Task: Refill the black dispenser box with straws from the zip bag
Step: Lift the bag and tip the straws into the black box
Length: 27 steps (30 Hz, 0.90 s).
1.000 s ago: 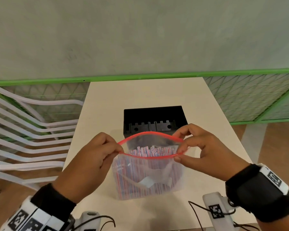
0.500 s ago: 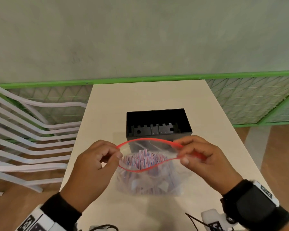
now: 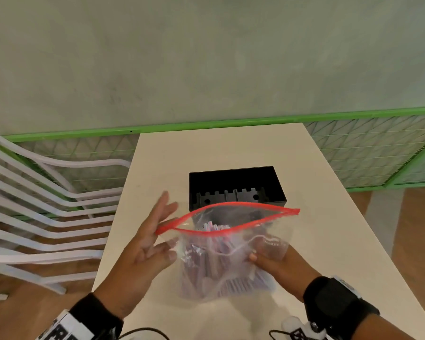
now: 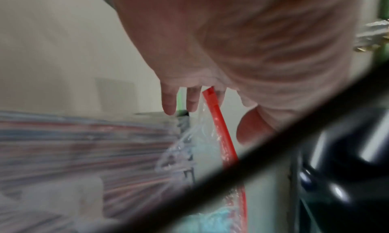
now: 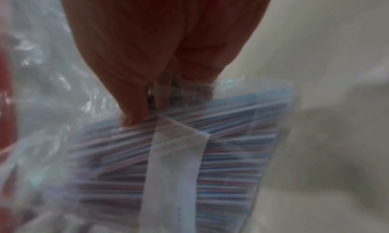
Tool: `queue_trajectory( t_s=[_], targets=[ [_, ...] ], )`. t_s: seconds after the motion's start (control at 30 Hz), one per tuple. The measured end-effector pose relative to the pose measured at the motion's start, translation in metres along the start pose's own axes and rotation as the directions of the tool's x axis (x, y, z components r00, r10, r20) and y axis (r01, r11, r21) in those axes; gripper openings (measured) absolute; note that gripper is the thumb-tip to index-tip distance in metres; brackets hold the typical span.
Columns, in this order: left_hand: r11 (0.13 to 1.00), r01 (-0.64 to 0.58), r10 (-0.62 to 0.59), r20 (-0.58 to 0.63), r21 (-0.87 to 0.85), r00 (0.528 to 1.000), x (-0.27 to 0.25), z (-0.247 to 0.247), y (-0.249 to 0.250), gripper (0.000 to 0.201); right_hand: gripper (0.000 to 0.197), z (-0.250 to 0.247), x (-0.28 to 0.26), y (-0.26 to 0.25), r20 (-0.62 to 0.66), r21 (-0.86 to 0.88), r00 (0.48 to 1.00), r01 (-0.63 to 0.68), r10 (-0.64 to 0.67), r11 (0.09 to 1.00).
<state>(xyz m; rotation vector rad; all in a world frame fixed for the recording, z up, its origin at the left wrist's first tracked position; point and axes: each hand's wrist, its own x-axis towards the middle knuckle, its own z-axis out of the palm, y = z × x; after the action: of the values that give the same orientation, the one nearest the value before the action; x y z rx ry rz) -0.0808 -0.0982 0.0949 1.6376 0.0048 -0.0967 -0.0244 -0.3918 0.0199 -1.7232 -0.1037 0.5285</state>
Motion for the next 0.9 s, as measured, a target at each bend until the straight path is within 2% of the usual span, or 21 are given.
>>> queue_trajectory(
  t_s=[0.07, 0.13, 0.2, 0.27, 0.33, 0.37, 0.4, 0.47, 0.57, 0.63, 0.7, 0.8, 0.9],
  targets=[
    [0.99, 0.142, -0.142, 0.035, 0.001, 0.989, 0.002, -0.01, -0.024, 0.111, 0.028, 0.001, -0.003, -0.01, 0.041, 0.089, 0.999, -0.016, 0.013, 0.996],
    [0.958, 0.262, -0.276, 0.126, 0.112, 0.953, 0.003, -0.01, -0.048, 0.133, 0.035, 0.004, -0.002, -0.014, 0.098, 0.15, 0.995, -0.038, 0.024, 0.988],
    [0.926, 0.336, -0.365, 0.177, 0.171, 0.914, 0.004, -0.001, -0.063, 0.135, 0.045, 0.01, -0.001, -0.015, 0.134, 0.215, 0.991, -0.051, 0.022, 0.975],
    [0.934, 0.327, -0.351, 0.201, 0.144, 0.914, 0.006, 0.01, -0.068, 0.111, 0.05, 0.016, 0.003, -0.013, 0.149, 0.299, 0.988, -0.069, 0.025, 0.952],
    [0.951, 0.277, -0.298, 0.168, 0.138, 0.94, 0.01, 0.019, -0.063, 0.072, 0.032, 0.019, 0.007, -0.012, 0.147, 0.397, 0.989, -0.089, 0.033, 0.914],
    [0.955, 0.258, -0.279, 0.141, 0.148, 0.95, 0.013, 0.023, -0.059, 0.056, 0.018, 0.02, 0.008, -0.014, 0.151, 0.454, 0.988, -0.097, 0.031, 0.886],
    [0.957, 0.244, -0.264, 0.118, 0.159, 0.957, 0.015, 0.026, -0.053, 0.048, 0.012, 0.021, 0.01, -0.016, 0.143, 0.499, 0.99, -0.088, 0.019, 0.862],
    [0.961, 0.217, -0.233, 0.081, 0.169, 0.969, 0.019, 0.033, -0.039, 0.042, 0.02, 0.027, 0.012, -0.022, 0.131, 0.555, 0.991, -0.052, -0.025, 0.83],
    [0.974, 0.173, -0.174, -0.003, 0.146, 0.985, 0.021, 0.041, -0.024, 0.037, 0.058, 0.041, 0.013, -0.033, 0.168, 0.583, 0.984, -0.044, -0.068, 0.812],
    [0.981, 0.144, -0.137, -0.058, 0.127, 0.989, 0.024, 0.045, -0.016, 0.037, 0.078, 0.051, 0.012, -0.039, 0.186, 0.557, 0.976, -0.006, -0.118, 0.83],
    [0.984, 0.12, -0.11, -0.077, 0.131, 0.991, 0.025, 0.048, -0.01, 0.034, 0.077, 0.06, 0.011, -0.048, 0.149, 0.503, 0.98, 0.036, -0.128, 0.864],
    [0.977, 0.124, -0.105, -0.115, 0.172, 0.988, 0.022, 0.051, -0.002, 0.023, 0.07, 0.069, 0.016, -0.057, 0.023, 0.515, 0.989, 0.116, -0.148, 0.849],
    [0.97, 0.121, -0.093, -0.137, 0.211, 0.986, 0.018, 0.05, 0.005, 0.025, 0.078, 0.074, 0.018, -0.07, -0.089, 0.516, 0.979, 0.204, -0.185, 0.832]
  ],
)
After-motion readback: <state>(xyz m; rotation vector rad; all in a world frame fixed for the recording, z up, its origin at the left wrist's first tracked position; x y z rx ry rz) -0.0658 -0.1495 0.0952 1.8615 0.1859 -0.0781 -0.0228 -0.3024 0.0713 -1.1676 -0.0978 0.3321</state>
